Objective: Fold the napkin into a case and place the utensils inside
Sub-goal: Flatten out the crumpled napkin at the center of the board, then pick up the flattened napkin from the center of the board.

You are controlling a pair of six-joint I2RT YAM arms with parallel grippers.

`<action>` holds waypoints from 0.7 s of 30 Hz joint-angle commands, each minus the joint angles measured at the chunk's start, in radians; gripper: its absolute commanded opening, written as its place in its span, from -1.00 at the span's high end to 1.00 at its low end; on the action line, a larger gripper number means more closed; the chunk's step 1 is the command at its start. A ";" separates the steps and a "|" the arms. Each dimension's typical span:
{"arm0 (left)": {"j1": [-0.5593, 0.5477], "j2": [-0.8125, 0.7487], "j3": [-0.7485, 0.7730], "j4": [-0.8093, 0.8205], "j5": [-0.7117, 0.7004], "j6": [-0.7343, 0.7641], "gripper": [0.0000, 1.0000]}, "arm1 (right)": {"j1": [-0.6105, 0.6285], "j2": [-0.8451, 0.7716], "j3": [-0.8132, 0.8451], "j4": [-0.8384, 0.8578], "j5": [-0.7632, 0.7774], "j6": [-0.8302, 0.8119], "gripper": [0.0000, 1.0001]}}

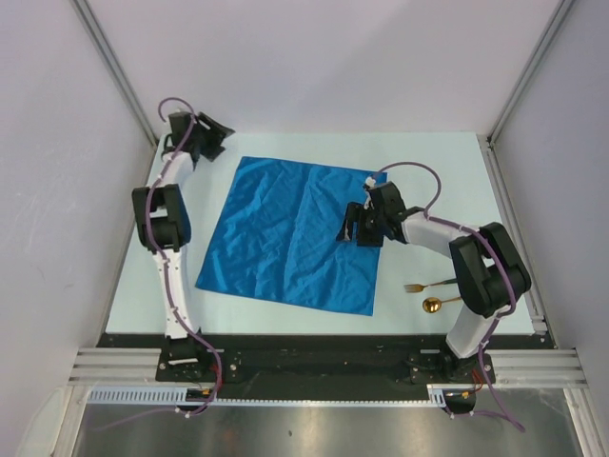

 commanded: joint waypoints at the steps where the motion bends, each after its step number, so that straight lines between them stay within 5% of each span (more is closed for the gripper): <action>1: -0.021 -0.318 -0.031 -0.422 -0.126 0.168 -0.47 | 0.068 -0.102 0.068 -0.249 0.280 0.015 -0.57; 5: -0.078 -0.636 -0.387 -0.531 -0.251 0.227 -0.49 | 0.127 -0.238 0.012 -0.391 0.412 0.096 -0.99; 13: -0.158 -1.136 -0.912 -0.693 -0.512 0.196 -0.53 | 0.392 -0.628 -0.239 -0.531 0.603 0.552 -0.99; 17: -0.168 -1.300 -1.121 -0.769 -0.530 0.069 -0.54 | 0.499 -0.645 -0.243 -0.634 0.701 0.703 -0.79; 21: -0.168 -1.363 -1.170 -0.796 -0.509 0.039 -0.54 | 0.554 -0.569 -0.237 -0.703 0.748 0.848 -0.52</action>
